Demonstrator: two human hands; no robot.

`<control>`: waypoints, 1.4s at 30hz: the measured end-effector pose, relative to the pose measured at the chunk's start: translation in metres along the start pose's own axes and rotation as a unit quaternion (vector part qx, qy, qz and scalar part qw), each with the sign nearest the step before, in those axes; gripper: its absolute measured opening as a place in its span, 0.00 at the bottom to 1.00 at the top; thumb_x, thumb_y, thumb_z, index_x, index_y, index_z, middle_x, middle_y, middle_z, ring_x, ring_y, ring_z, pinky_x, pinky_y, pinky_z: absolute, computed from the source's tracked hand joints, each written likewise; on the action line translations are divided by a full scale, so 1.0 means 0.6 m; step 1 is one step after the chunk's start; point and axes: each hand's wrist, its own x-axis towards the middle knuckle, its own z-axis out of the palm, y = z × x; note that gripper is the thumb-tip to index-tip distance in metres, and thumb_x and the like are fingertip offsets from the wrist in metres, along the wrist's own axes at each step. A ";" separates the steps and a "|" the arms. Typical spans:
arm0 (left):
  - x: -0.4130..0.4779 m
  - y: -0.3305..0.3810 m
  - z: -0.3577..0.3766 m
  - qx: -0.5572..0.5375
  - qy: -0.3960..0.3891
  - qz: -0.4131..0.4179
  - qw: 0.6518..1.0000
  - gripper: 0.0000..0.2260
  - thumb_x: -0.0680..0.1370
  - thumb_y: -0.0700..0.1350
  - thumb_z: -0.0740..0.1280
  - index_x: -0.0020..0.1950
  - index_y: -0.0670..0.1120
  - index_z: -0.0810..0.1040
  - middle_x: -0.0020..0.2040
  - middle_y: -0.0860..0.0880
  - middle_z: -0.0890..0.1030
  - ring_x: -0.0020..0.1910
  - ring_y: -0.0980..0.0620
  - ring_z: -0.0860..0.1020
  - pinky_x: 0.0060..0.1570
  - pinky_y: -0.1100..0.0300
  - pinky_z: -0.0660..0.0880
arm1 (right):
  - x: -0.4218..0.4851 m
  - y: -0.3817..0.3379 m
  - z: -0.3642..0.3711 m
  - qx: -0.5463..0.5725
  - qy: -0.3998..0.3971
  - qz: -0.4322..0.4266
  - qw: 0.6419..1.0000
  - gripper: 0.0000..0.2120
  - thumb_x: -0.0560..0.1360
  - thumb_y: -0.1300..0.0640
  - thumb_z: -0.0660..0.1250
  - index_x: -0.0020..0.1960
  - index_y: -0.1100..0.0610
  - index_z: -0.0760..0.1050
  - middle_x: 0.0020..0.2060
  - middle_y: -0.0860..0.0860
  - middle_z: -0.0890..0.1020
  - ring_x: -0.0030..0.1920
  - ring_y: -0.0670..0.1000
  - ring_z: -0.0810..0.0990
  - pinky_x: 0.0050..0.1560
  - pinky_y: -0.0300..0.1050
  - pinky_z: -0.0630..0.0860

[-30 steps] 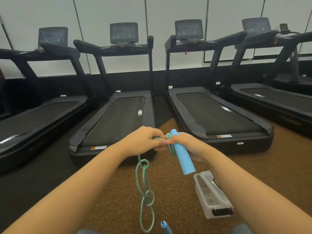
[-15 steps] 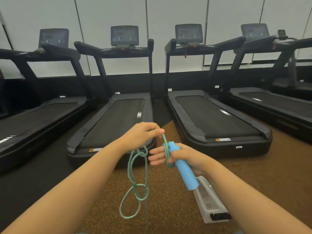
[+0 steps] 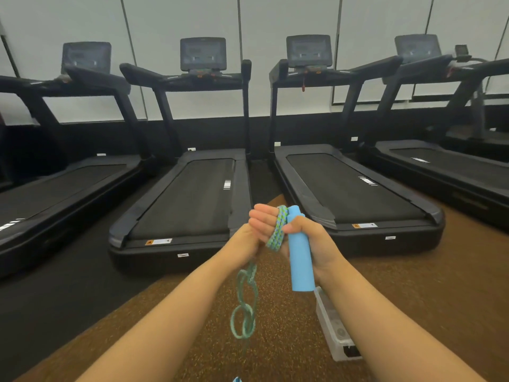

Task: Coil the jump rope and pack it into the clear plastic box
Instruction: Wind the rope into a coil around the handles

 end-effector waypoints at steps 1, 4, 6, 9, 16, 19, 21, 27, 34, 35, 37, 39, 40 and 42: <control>0.001 -0.007 0.008 -0.028 0.009 0.001 1.000 0.19 0.81 0.36 0.55 0.33 0.52 0.68 0.29 0.56 0.67 0.28 0.60 0.66 0.29 0.67 0.64 | 0.005 -0.001 -0.002 0.019 -0.009 -0.009 1.000 0.25 0.59 0.66 0.70 0.57 0.64 0.80 0.57 0.62 0.81 0.58 0.58 0.81 0.61 0.49 0.76; -0.011 -0.022 0.022 -0.080 -0.016 -0.003 0.997 0.18 0.83 0.47 0.53 0.34 0.51 0.70 0.26 0.56 0.61 0.24 0.58 0.57 0.29 0.61 0.54 | 0.015 -0.014 -0.004 0.036 0.011 -0.031 0.999 0.20 0.66 0.64 0.65 0.57 0.63 0.80 0.60 0.61 0.80 0.62 0.58 0.79 0.63 0.49 0.74; -0.017 -0.025 0.022 -0.096 -0.044 0.008 0.994 0.18 0.83 0.50 0.53 0.35 0.52 0.72 0.27 0.56 0.61 0.25 0.57 0.57 0.29 0.62 0.56 | 0.019 -0.022 -0.009 0.021 0.031 -0.026 0.999 0.19 0.70 0.64 0.58 0.56 0.62 0.81 0.60 0.59 0.81 0.62 0.57 0.78 0.63 0.48 0.74; -0.021 -0.022 0.017 -0.109 -0.070 0.018 0.991 0.19 0.82 0.51 0.54 0.34 0.54 0.74 0.29 0.54 0.61 0.26 0.57 0.58 0.30 0.62 0.59 | 0.024 -0.024 -0.014 -0.017 0.044 -0.012 0.999 0.19 0.74 0.66 0.55 0.61 0.62 0.75 0.60 0.59 0.80 0.63 0.57 0.78 0.64 0.48 0.73; -0.026 -0.026 0.005 -0.146 -0.130 -0.005 0.981 0.12 0.82 0.46 0.56 0.43 0.46 0.76 0.30 0.51 0.71 0.29 0.54 0.72 0.37 0.59 0.74 | 0.032 -0.030 -0.016 -0.254 0.071 0.058 0.963 0.26 0.69 0.69 0.56 0.66 0.63 0.71 0.63 0.58 0.79 0.62 0.53 0.79 0.55 0.49 0.80; -0.031 -0.027 -0.006 -0.123 -0.150 0.004 0.981 0.09 0.81 0.43 0.59 0.47 0.45 0.78 0.35 0.48 0.76 0.35 0.54 0.78 0.43 0.62 0.75 | 0.028 -0.027 -0.015 -0.343 0.051 0.092 0.933 0.26 0.67 0.66 0.60 0.65 0.61 0.73 0.60 0.55 0.81 0.61 0.51 0.80 0.63 0.62 0.72; -0.036 -0.025 -0.013 -0.083 -0.162 0.012 0.983 0.06 0.80 0.40 0.61 0.49 0.44 0.78 0.37 0.48 0.79 0.37 0.57 0.79 0.43 0.67 0.75 | 0.028 -0.026 -0.013 -0.359 0.042 0.101 0.927 0.27 0.67 0.66 0.61 0.66 0.62 0.72 0.61 0.57 0.80 0.60 0.52 0.80 0.62 0.55 0.75; -0.040 -0.031 -0.032 -0.067 -0.173 0.002 0.983 0.07 0.77 0.36 0.66 0.55 0.39 0.79 0.40 0.48 0.83 0.37 0.54 0.79 0.46 0.62 0.77 | 0.023 -0.030 -0.020 -0.297 0.053 0.090 0.949 0.29 0.64 0.70 0.57 0.65 0.64 0.72 0.60 0.59 0.80 0.60 0.53 0.80 0.61 0.46 0.77; -0.056 0.009 -0.026 0.201 -0.169 0.045 0.964 0.07 0.77 0.46 0.67 0.50 0.45 0.82 0.37 0.54 0.83 0.32 0.59 0.75 0.38 0.67 0.71 | 0.014 -0.019 -0.034 -0.187 0.077 0.096 0.975 0.28 0.63 0.70 0.57 0.63 0.65 0.72 0.61 0.61 0.79 0.61 0.58 0.79 0.63 0.51 0.74; -0.059 0.019 -0.023 0.251 -0.168 0.061 0.951 0.08 0.77 0.48 0.66 0.46 0.45 0.81 0.36 0.55 0.82 0.30 0.61 0.73 0.35 0.68 0.69 | 0.012 -0.015 -0.034 -0.170 0.079 0.100 0.977 0.27 0.63 0.70 0.57 0.63 0.65 0.72 0.61 0.62 0.79 0.61 0.58 0.79 0.63 0.51 0.75; -0.066 0.039 -0.018 0.327 -0.167 0.093 0.925 0.11 0.78 0.50 0.65 0.38 0.48 0.78 0.32 0.57 0.79 0.27 0.62 0.70 0.30 0.70 0.64 | 0.009 -0.007 -0.035 -0.149 0.081 0.109 0.980 0.28 0.63 0.69 0.57 0.63 0.65 0.72 0.61 0.62 0.79 0.61 0.58 0.79 0.59 0.51 0.77; -0.070 0.057 -0.019 0.377 -0.162 0.119 0.904 0.13 0.78 0.51 0.65 0.33 0.52 0.74 0.30 0.56 0.76 0.28 0.63 0.70 0.30 0.69 0.64 | 0.004 -0.002 -0.032 -0.159 0.079 0.124 0.976 0.28 0.63 0.68 0.57 0.63 0.63 0.73 0.58 0.59 0.81 0.56 0.57 0.82 0.50 0.50 0.82; -0.070 0.063 -0.024 0.395 -0.156 0.128 0.896 0.13 0.78 0.52 0.65 0.33 0.53 0.74 0.32 0.54 0.77 0.30 0.63 0.71 0.32 0.67 0.66 | 0.001 -0.001 -0.030 -0.166 0.077 0.131 0.974 0.27 0.64 0.67 0.57 0.62 0.62 0.74 0.55 0.57 0.83 0.51 0.56 0.84 0.44 0.49 0.82; -0.073 0.076 -0.036 0.404 -0.149 0.126 0.894 0.10 0.77 0.52 0.65 0.40 0.49 0.79 0.37 0.54 0.81 0.32 0.62 0.72 0.36 0.66 0.68 | -0.006 -0.004 -0.027 -0.178 0.070 0.137 0.972 0.23 0.66 0.67 0.56 0.59 0.61 0.76 0.46 0.55 0.86 0.41 0.53 0.85 0.36 0.44 0.81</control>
